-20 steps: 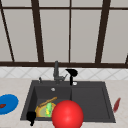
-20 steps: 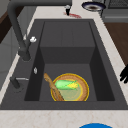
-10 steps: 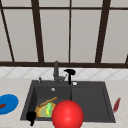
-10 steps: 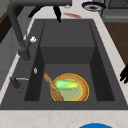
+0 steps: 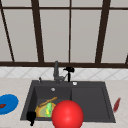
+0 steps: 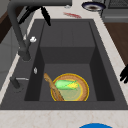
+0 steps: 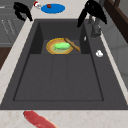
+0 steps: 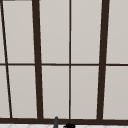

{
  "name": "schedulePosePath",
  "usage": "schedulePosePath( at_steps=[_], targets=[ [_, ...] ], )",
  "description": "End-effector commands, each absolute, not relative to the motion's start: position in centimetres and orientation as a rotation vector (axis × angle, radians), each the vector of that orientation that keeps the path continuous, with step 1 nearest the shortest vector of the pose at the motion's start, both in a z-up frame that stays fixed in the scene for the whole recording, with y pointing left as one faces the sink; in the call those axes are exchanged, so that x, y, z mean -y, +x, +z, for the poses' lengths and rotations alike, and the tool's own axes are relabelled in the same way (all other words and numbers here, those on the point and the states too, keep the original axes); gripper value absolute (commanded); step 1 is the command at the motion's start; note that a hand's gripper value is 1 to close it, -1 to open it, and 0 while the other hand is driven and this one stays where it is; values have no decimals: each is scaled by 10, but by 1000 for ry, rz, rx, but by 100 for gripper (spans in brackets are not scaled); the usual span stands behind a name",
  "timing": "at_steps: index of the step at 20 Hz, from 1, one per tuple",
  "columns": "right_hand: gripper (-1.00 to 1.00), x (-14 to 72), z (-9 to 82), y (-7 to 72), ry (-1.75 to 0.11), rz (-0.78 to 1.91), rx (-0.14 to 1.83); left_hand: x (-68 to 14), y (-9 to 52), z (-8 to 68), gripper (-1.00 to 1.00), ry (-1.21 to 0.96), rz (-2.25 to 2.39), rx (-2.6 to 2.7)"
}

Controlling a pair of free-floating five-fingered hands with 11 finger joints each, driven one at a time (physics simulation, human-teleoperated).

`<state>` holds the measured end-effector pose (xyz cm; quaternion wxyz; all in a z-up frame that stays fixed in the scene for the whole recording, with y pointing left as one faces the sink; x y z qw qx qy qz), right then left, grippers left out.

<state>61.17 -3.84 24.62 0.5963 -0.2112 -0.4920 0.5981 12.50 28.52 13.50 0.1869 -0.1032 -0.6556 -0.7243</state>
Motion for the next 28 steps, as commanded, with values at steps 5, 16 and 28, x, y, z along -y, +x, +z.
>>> schedulePosePath(
  at_steps=[5,16,28],
  targets=[
    [-100,32,226,641,-350,1447,1016,-285,125,135,0,-291,-2039,1846],
    [-100,31,197,696,-195,1526,911,-285,125,135,0,-291,-2039,1846],
    [-100,35,160,742,-54,1586,912,-285,125,135,0,-291,-2039,1846]
  ],
)
